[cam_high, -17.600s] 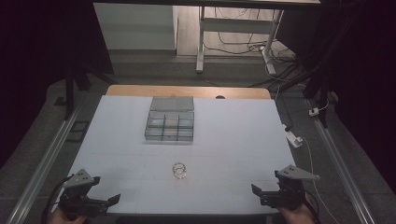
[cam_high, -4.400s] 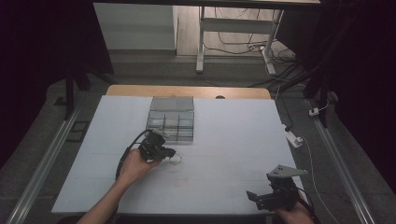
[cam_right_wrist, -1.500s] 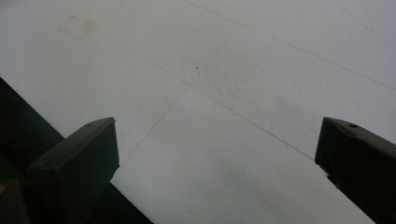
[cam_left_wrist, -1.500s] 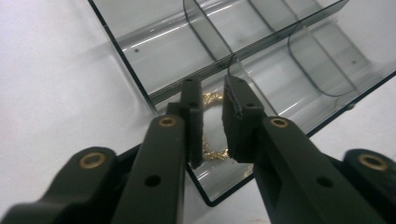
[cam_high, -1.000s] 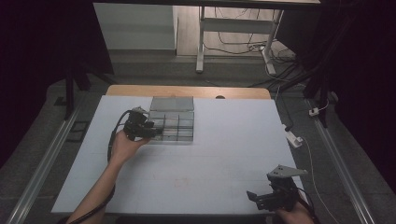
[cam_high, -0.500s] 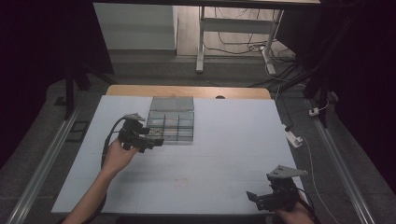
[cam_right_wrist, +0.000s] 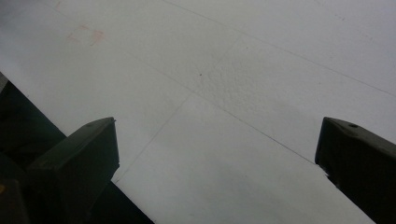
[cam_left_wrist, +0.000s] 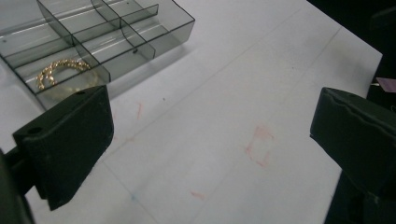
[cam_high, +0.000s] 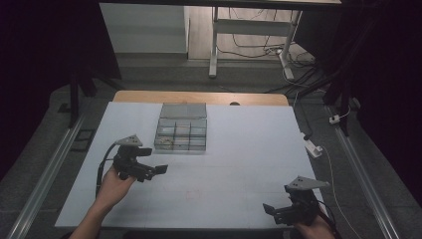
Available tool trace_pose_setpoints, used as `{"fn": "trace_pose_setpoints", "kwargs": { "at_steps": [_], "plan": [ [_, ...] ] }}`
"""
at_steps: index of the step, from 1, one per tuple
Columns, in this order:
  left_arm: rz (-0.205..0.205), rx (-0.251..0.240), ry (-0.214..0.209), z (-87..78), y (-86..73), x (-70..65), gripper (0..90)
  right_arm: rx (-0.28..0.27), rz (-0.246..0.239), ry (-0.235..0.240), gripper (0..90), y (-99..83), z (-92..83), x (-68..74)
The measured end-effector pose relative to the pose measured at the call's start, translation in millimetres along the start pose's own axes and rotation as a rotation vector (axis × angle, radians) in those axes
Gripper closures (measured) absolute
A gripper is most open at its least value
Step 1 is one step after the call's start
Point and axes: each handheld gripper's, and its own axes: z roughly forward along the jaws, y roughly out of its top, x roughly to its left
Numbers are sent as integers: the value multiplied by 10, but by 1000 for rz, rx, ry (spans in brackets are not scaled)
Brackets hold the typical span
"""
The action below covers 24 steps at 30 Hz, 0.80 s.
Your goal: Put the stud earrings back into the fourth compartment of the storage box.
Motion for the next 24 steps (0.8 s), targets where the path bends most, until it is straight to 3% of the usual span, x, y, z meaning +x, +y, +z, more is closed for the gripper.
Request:
{"fn": "trace_pose_setpoints", "kwargs": {
  "at_steps": [8,14,24],
  "plan": [
    [-16,-11,4,-226,-302,-115,0,-12,5,5,0,-4,-7,-9],
    [-20,-23,56,-425,-515,-225,0,-11,7,5,0,-4,-6,-10],
    [-65,-10,112,-638,-856,-294,0,-3,13,3,0,0,2,-11]
  ]
}}
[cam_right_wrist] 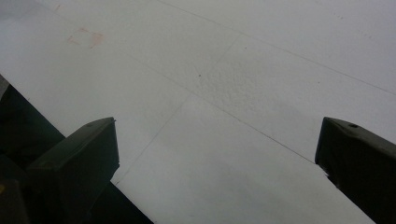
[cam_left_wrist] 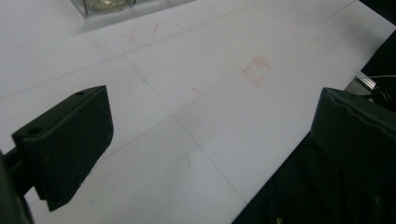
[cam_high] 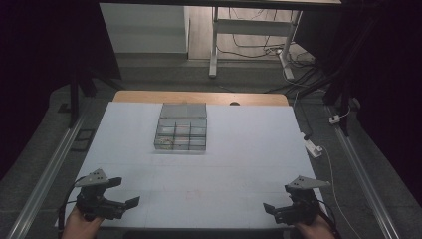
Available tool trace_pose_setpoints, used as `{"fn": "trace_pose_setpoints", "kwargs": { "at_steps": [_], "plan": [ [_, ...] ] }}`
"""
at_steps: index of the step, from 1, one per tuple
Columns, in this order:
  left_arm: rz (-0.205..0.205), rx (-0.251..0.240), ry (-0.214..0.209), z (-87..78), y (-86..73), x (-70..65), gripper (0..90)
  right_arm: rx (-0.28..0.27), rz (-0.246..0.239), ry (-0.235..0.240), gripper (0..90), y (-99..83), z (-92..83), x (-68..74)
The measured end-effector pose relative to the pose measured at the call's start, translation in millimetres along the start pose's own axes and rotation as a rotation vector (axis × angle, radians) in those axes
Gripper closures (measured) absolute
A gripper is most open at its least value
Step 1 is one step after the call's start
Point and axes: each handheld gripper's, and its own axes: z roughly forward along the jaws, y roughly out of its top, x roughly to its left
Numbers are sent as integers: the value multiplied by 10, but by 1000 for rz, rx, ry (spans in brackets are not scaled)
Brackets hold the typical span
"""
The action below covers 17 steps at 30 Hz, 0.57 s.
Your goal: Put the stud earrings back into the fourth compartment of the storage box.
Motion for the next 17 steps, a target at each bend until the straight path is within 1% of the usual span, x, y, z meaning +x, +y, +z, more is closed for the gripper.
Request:
{"fn": "trace_pose_setpoints", "kwargs": {
  "at_steps": [2,6,11,14,17],
  "plan": [
    [-7,4,12,-38,-47,2,0,0,0,-1,0,0,1,0],
    [-7,23,64,-111,-133,-3,0,4,-3,-4,0,1,1,1],
    [-8,42,101,-189,-215,-7,0,4,-4,-8,0,3,6,7],
    [-16,46,106,-214,-236,2,0,7,-4,-12,0,6,9,15],
    [-23,51,99,-207,-230,17,0,12,-7,-17,0,6,15,20]
  ]
}}
